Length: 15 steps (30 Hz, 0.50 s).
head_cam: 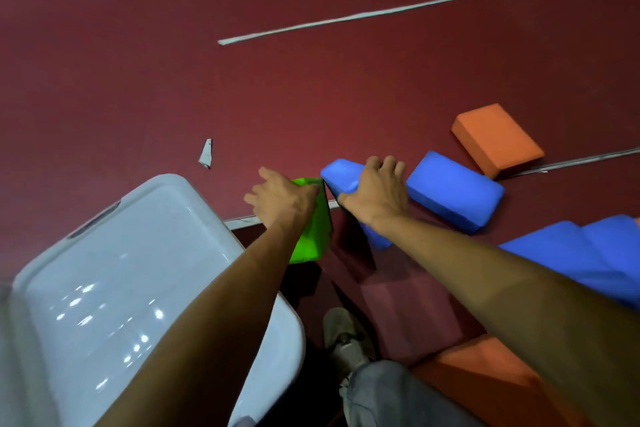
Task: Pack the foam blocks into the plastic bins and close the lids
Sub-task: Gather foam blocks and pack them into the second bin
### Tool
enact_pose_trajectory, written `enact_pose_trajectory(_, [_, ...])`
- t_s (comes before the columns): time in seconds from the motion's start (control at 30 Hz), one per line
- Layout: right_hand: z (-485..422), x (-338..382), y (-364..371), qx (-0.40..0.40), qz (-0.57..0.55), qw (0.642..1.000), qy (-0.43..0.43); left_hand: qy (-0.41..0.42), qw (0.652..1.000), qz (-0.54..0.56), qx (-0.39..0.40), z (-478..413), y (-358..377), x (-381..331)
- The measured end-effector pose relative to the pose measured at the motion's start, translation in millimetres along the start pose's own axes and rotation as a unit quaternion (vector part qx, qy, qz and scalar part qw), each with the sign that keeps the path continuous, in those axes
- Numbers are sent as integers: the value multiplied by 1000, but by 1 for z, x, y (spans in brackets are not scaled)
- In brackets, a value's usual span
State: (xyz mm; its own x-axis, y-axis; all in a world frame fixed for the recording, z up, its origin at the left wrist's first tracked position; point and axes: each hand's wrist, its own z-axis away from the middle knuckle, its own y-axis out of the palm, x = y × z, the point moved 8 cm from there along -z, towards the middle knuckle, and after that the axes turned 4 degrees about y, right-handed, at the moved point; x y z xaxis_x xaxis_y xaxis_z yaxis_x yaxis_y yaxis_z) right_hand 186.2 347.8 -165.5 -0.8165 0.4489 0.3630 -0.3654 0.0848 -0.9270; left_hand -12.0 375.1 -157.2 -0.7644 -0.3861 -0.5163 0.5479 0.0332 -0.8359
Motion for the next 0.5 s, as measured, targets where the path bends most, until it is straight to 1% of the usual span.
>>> enact_pose_trajectory(0.13, [31, 34, -57, -2, -6, 1000, -28, -32, 998, 63, -1, 47, -49, -24])
enact_pose_trajectory(0.23, [60, 61, -96, -20, 11, 998, -63, -7, 998, 68, -17, 75, -93, -32])
enact_pose_trajectory(0.33, [88, 87, -132, -40, 14, 995, -91, -2, 996, 79, -37, 93, -140, -27])
enact_pose_trajectory(0.43, [118, 120, -160, -46, 12, 991, -127, 12, 993, 90, -73, 109, -188, -17])
enact_pose_trajectory(0.5, [141, 145, -172, -47, 18, 986, -158, 25, 992, 76, -101, 123, -222, -6])
